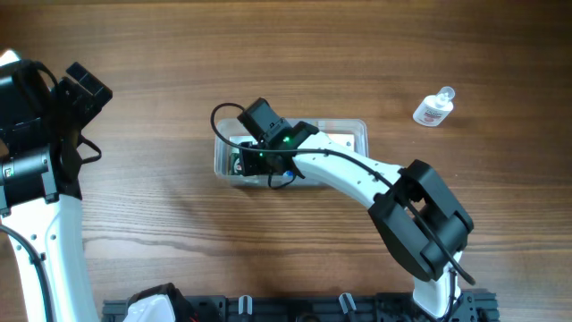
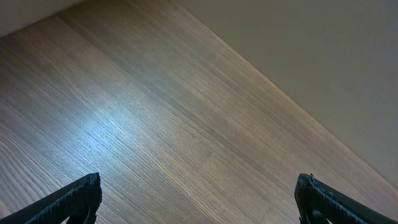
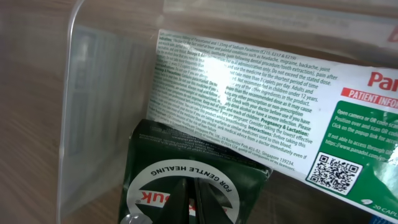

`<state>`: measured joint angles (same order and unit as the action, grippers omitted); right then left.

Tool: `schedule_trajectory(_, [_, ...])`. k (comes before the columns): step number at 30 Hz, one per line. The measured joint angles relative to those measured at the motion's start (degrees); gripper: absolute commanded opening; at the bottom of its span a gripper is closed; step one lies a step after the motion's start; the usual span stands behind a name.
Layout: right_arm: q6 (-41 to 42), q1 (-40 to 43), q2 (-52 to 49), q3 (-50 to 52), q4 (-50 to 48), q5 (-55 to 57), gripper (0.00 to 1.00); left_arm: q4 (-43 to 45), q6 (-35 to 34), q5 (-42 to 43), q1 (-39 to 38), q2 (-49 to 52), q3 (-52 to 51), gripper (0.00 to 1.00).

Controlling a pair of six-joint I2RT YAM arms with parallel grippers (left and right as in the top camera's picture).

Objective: Pack container
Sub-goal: 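Lower the Zam-Buk tin into the container's left end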

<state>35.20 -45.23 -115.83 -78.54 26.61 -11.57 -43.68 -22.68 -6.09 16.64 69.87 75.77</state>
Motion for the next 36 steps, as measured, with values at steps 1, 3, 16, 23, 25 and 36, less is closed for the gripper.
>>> schedule_trajectory(1, [-0.22,0.0,0.0,0.0,-0.04,0.0,0.04,0.0,0.0,0.0,0.0,0.0,0.0,1.0])
schedule_trajectory(3, [-0.92,0.0,0.57,0.02,0.17,-0.02,0.04,0.0,0.0,0.0,0.0,0.0,0.0,1.0])
schedule_trajectory(16, [-9.14,-1.92,7.72,0.17,1.7,-0.07,0.04,0.0,0.0,0.0,0.0,0.0,0.0,1.0])
schedule_trajectory(23, [-11.37,-1.51,-1.64,-1.18,-0.57,-3.43,0.04,0.0,0.0,0.0,-0.02,0.0,0.0,1.0])
schedule_trajectory(25, [-11.54,-0.55,-1.84,-1.22,-0.63,-5.64,0.04,0.0,0.0,0.0,0.0,0.0,0.0,1.0])
schedule_trajectory(36, [-26.27,3.69,6.97,-0.24,5.64,-8.57,0.04,0.0,0.0,0.0,0.0,0.0,0.0,1.0])
